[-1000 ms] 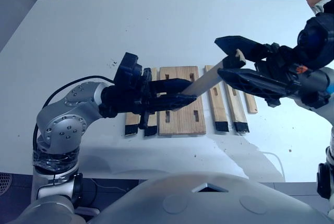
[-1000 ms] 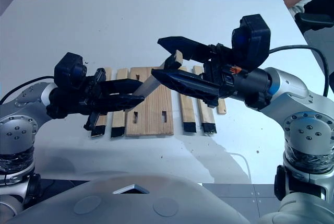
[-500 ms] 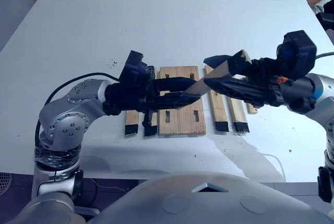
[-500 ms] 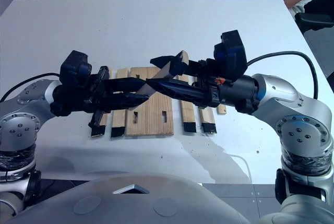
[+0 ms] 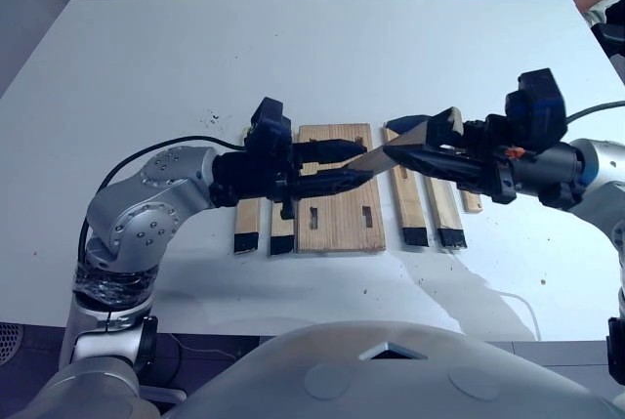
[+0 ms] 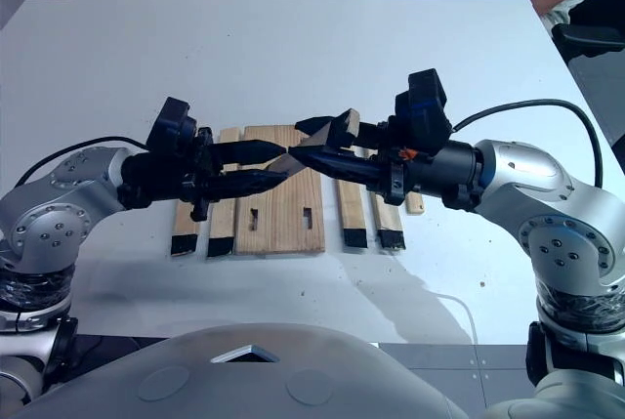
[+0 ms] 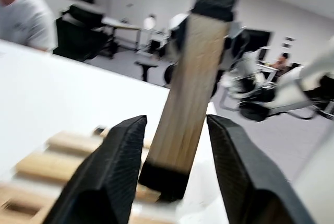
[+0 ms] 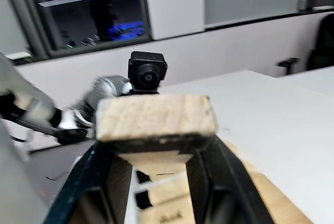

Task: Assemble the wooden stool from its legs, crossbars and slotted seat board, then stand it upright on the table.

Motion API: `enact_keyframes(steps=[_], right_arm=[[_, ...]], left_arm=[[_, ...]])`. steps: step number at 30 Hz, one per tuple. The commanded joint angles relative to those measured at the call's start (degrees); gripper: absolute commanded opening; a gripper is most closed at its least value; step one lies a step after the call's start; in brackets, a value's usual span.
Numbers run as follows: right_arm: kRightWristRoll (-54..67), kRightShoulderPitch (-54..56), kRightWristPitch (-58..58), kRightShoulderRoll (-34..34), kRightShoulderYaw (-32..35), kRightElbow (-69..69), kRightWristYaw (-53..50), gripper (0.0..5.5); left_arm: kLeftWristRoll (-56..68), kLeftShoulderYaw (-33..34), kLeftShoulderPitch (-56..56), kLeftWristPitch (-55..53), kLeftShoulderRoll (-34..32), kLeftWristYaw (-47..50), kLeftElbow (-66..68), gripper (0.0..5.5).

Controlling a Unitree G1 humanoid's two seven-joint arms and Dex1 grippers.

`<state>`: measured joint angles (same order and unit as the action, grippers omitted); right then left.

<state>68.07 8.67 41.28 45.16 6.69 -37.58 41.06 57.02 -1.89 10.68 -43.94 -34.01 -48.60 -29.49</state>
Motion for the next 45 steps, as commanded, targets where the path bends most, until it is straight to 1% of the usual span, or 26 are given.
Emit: enact_keyframes(steps=[1, 5, 8, 10, 12, 17, 21, 26, 28, 35, 40, 42, 45], right_arm=[[-11.9, -0.6, -3.5, 3.1, -1.1, 3.5, 2.8, 1.30], [-30.3, -3.4, -14.2, 9.7, -2.5, 15.1, 10.1, 1.30], [-34.5, -3.6, -19.1, 11.5, -1.9, 22.1, 16.3, 1.30], [-38.3, -3.2, -23.1, 12.3, -3.1, 26.5, 20.0, 1.30], [-41.7, -2.2, -26.9, 11.9, -4.7, 31.0, 22.9, 1.30], [-46.2, 2.0, -32.2, 8.1, -7.9, 40.1, 26.6, 1.30], [-47.4, 2.8, -34.1, 7.2, -7.7, 41.1, 27.8, 1.30], [-47.7, 2.2, -34.9, 7.0, -6.9, 39.0, 28.4, 1.30], [-46.6, 1.7, -33.7, 6.5, -6.8, 38.2, 28.5, 1.30], [-47.7, -3.2, -33.8, 5.6, -8.8, 37.8, 29.7, 1.30], [-46.8, -6.7, -32.4, 8.0, -9.2, 36.7, 33.2, 1.30], [-45.6, -6.2, -30.7, 8.7, -9.4, 35.7, 34.7, 1.30], [-46.3, -2.7, -29.0, 7.1, -10.7, 37.1, 34.2, 1.30]], left_arm=[[-3.1, 1.3, -0.7, 0.7, 0.1, 2.0, 4.3, 2.63], [-7.9, 1.5, -2.9, 3.8, 0.3, 1.8, 8.5, 2.66], [-10.2, 0.9, -4.1, 5.4, 1.1, 2.1, 9.2, 2.66], [-11.8, 0.5, -4.7, 6.3, 1.9, 2.5, 9.7, 2.66], [-13.3, 0.0, -5.4, 7.1, 2.6, 2.9, 9.9, 2.66], [-14.7, -0.4, -6.9, 7.8, 4.4, 3.7, 9.0, 2.66], [-14.6, -0.3, -7.2, 7.6, 4.9, 3.8, 8.1, 2.66], [-14.6, -0.1, -7.6, 7.5, 5.0, 3.6, 7.6, 2.66], [-14.6, -0.1, -7.7, 7.5, 5.1, 3.6, 7.6, 2.66], [-14.9, -0.6, -7.5, 7.3, 4.7, 3.1, 7.3, 2.66], [-14.5, -0.7, -7.2, 6.7, 4.3, 2.6, 6.4, 2.66], [-14.4, -0.7, -7.4, 6.7, 4.3, 2.6, 6.1, 2.66], [-15.0, -1.2, -7.8, 7.0, 4.6, 2.7, 6.1, 2.66]])
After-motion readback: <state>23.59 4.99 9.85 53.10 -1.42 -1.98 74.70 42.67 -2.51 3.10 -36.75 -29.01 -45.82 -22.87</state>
